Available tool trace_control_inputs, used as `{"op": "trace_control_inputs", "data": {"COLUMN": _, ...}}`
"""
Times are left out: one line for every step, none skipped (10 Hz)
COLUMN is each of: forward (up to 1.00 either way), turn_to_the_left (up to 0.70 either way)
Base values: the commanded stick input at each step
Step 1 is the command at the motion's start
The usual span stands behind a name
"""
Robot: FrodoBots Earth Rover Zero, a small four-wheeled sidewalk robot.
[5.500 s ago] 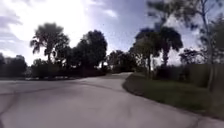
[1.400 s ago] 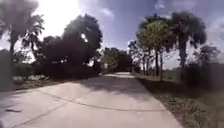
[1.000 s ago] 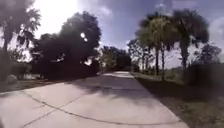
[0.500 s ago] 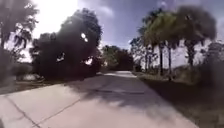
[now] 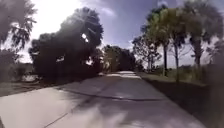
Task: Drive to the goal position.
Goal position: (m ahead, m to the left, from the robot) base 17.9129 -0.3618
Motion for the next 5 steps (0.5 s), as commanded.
{"op": "trace_control_inputs", "data": {"forward": 1.00, "turn_to_the_left": 0.00}}
{"op": "trace_control_inputs", "data": {"forward": 1.00, "turn_to_the_left": 0.00}}
{"op": "trace_control_inputs", "data": {"forward": 1.00, "turn_to_the_left": -0.06}}
{"op": "trace_control_inputs", "data": {"forward": 1.00, "turn_to_the_left": -0.25}}
{"op": "trace_control_inputs", "data": {"forward": 1.00, "turn_to_the_left": -0.40}}
